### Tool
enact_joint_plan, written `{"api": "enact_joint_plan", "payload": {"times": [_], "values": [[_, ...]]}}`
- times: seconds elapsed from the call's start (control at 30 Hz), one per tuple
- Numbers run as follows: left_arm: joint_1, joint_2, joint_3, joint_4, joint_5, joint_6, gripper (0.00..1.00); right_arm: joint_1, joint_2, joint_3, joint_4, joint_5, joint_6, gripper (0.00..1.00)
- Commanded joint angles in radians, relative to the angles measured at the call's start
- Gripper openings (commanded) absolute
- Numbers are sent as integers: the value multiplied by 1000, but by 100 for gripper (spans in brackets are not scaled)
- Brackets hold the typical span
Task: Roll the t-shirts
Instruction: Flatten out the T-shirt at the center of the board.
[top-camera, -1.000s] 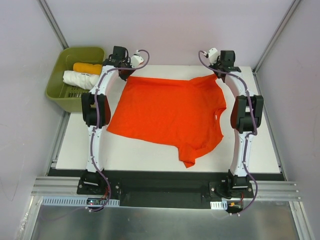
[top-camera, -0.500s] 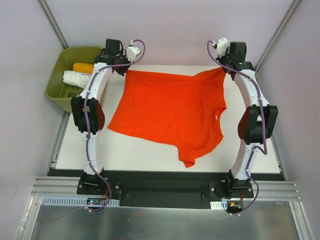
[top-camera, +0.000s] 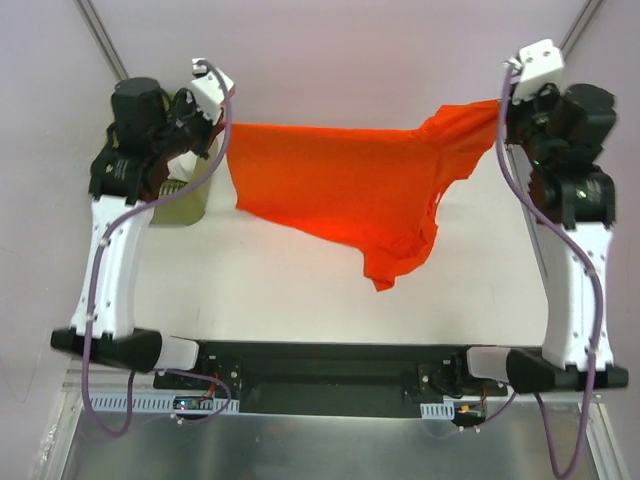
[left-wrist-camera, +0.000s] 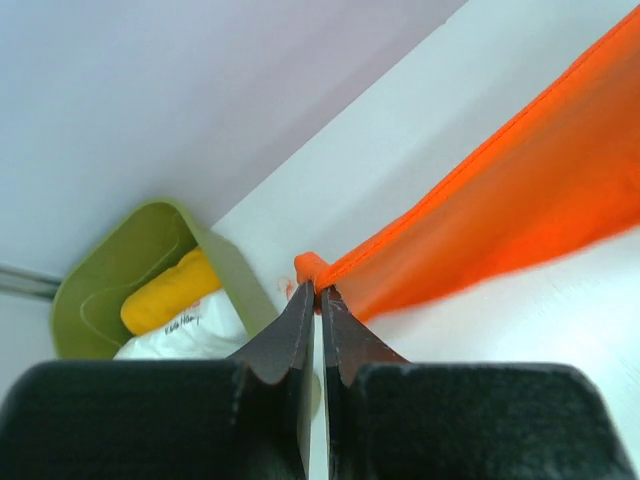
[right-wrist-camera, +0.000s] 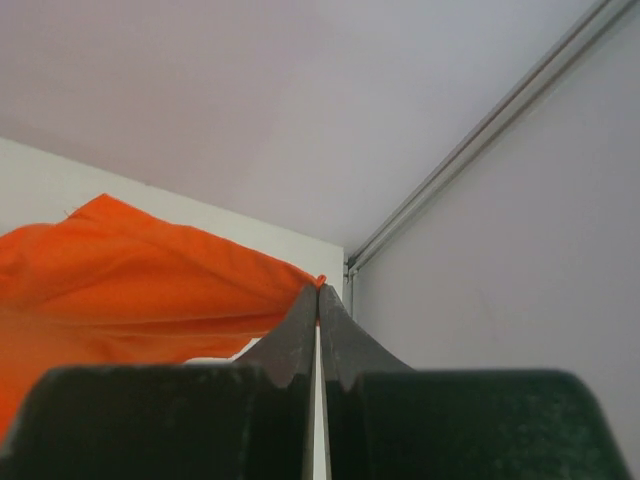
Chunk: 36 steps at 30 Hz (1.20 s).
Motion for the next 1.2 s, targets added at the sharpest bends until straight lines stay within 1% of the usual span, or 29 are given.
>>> {"api": "enact_joint_plan", "payload": {"times": [0.0, 0.03, 0.17, 0.2, 0.23, 0.3, 0.37, 0.47, 0.5, 0.53, 0.63, 0.7, 0.77, 0.83, 0.87, 0.93, 0.97, 1.03, 1.07, 1.1, 1.17], "values": [[1, -203, -132, -59, 14, -5, 0, 2, -212, -18, -104, -16, 54, 1], [1, -279, -147, -71, -2, 0, 0, 2, -243, -20, -144, -19, 64, 1], [5, -458, -210, -101, -52, 47, 0, 5, -410, -11, -239, -35, 80, 1], [5, -487, -220, -102, -59, 56, 0, 3, -438, -8, -257, -93, 75, 1], [7, -542, -223, -107, -67, 67, 0, 5, -496, -3, -288, -116, 71, 1], [8, -603, -211, -113, -73, 99, 0, 2, -545, 15, -307, -163, 58, 1], [8, -623, -186, -113, -79, 116, 0, 0, -579, 49, -330, -177, 60, 1], [8, -624, -109, -113, -84, 121, 0, -6, -538, 208, -388, -170, 71, 1], [8, -605, -59, -111, -81, 119, 0, -11, -526, 247, -397, -165, 77, 1], [8, -591, -31, -110, -76, 119, 0, -14, -509, 323, -399, -162, 83, 1], [8, -510, 88, -104, -82, 107, 0, -23, -440, 434, -362, -150, 111, 0], [8, -438, 162, -95, -75, 107, 0, -26, -397, 451, -309, -133, 114, 1], [8, -401, 178, -88, -63, 127, 0, -26, -387, 388, -261, -128, 103, 1], [8, -364, 129, -79, -38, 150, 0, -26, -401, 294, -180, -122, 95, 1], [8, -357, 56, -75, -32, 171, 0, -27, -409, 193, -155, -124, 95, 1], [8, -332, -34, -64, 5, 207, 0, -26, -420, 85, -120, -136, 91, 1], [8, -324, -134, -56, 16, 216, 0, -27, -420, -25, -113, -145, 89, 1], [8, -279, -234, -36, 48, 233, 0, -26, -418, -137, -100, -164, 75, 1], [8, -257, -322, -15, 86, 238, 0, -27, -410, -209, -97, -185, 48, 1], [8, -193, -356, -7, 106, 241, 0, -26, -400, -319, -86, -188, 48, 1], [7, -107, -414, 16, 172, 239, 0, -24, -348, -440, -60, -199, 42, 1]]}}
